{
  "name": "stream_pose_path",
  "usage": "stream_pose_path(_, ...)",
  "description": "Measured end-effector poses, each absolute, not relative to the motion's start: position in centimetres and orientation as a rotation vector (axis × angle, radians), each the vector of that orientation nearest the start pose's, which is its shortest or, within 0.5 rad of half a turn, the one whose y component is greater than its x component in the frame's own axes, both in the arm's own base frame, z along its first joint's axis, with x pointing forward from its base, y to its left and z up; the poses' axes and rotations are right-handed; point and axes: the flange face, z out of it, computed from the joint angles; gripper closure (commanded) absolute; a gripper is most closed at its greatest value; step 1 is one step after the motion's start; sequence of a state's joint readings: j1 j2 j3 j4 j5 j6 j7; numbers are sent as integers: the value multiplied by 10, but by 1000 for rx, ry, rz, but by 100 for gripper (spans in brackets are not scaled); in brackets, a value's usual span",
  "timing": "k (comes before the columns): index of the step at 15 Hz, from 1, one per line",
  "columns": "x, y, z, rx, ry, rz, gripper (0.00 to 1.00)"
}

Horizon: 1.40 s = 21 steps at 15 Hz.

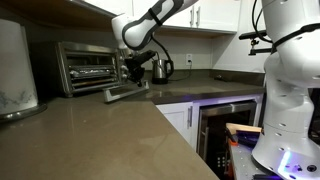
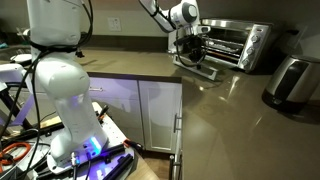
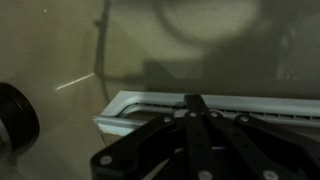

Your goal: Close the door of the microwave oven.

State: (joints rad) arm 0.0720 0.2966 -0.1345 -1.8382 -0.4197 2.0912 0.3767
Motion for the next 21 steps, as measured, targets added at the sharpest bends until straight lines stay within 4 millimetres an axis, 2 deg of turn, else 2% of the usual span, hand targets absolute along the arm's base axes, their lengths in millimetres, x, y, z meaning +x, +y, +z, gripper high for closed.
stream_pose_path(14,632,-52,418,-3547,409,-88,100)
stream_pose_path(21,634,-50,429,-3568,391,-124,100)
